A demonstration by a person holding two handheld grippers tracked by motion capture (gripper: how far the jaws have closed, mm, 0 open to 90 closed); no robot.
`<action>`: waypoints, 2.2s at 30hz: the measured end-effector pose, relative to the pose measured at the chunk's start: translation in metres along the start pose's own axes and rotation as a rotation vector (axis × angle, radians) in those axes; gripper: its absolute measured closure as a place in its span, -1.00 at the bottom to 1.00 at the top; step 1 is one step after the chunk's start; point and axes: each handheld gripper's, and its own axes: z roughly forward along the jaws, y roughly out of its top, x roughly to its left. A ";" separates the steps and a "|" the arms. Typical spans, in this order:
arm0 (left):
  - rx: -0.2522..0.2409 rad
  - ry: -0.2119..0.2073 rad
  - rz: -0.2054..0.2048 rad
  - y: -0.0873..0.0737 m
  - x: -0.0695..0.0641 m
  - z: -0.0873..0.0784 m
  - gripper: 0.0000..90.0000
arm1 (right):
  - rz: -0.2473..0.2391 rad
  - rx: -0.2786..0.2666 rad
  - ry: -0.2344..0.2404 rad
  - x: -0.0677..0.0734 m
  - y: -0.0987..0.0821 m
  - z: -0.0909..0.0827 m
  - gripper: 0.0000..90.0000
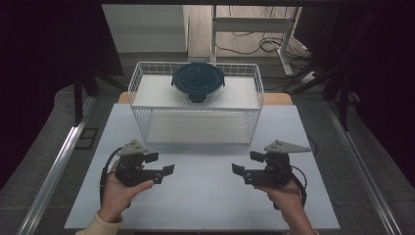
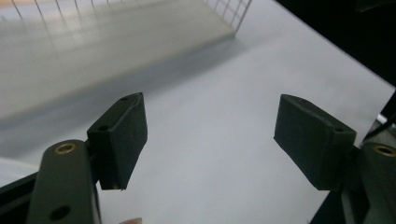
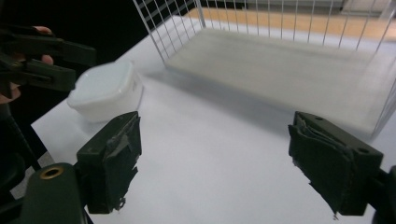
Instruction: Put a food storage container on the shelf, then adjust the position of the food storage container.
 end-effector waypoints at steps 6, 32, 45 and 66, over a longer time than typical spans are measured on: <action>0.019 0.012 0.001 -0.012 0.003 -0.004 -0.44 | 0.002 0.078 -0.001 -0.003 -0.029 0.014 -0.62; 0.011 0.058 0.006 -0.013 0.011 -0.034 -0.46 | 0.006 0.113 -0.029 -0.008 -0.032 0.016 -0.61; 0.041 0.179 -0.067 -0.019 0.058 -0.071 -0.43 | 0.002 0.133 -0.026 -0.008 -0.035 0.016 -0.58; 0.195 0.316 -0.185 -0.033 0.139 -0.058 0.42 | -0.006 0.163 -0.036 -0.010 -0.041 0.019 -0.56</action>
